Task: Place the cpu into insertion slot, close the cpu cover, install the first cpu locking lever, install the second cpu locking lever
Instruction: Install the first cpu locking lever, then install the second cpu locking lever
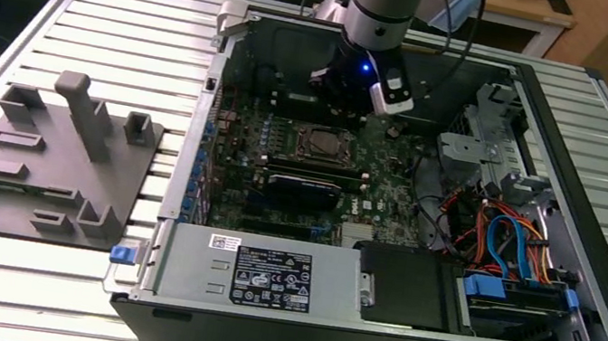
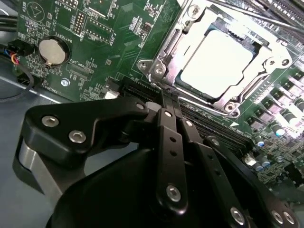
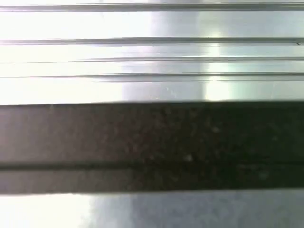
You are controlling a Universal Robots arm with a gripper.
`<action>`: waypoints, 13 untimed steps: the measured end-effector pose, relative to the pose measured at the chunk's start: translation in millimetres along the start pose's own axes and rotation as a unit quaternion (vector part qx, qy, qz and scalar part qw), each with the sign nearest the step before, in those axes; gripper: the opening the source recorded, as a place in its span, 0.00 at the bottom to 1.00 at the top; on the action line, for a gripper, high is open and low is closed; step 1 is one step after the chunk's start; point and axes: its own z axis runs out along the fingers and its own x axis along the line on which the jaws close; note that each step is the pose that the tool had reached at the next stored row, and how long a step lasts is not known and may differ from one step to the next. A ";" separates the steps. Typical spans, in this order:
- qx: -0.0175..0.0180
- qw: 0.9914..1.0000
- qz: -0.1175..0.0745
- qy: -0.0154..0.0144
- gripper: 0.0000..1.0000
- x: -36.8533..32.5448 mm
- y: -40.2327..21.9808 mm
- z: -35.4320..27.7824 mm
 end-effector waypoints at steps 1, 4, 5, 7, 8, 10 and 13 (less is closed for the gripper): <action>0.000 1.000 0.000 0.000 0.10 0.0 0.0 0.0; 0.000 1.000 0.000 0.000 0.10 -0.1 -3.4 -0.4; 0.000 1.000 0.000 0.000 0.10 -0.2 -5.9 -0.7; 0.000 1.000 0.000 0.000 0.10 -0.3 -9.3 -1.0; 0.000 1.000 0.000 0.000 0.10 -0.3 -9.6 -1.0; 0.000 1.000 0.000 0.000 0.10 -0.3 -9.6 -1.0; 0.000 1.000 0.000 0.000 0.10 -0.3 -9.8 -1.0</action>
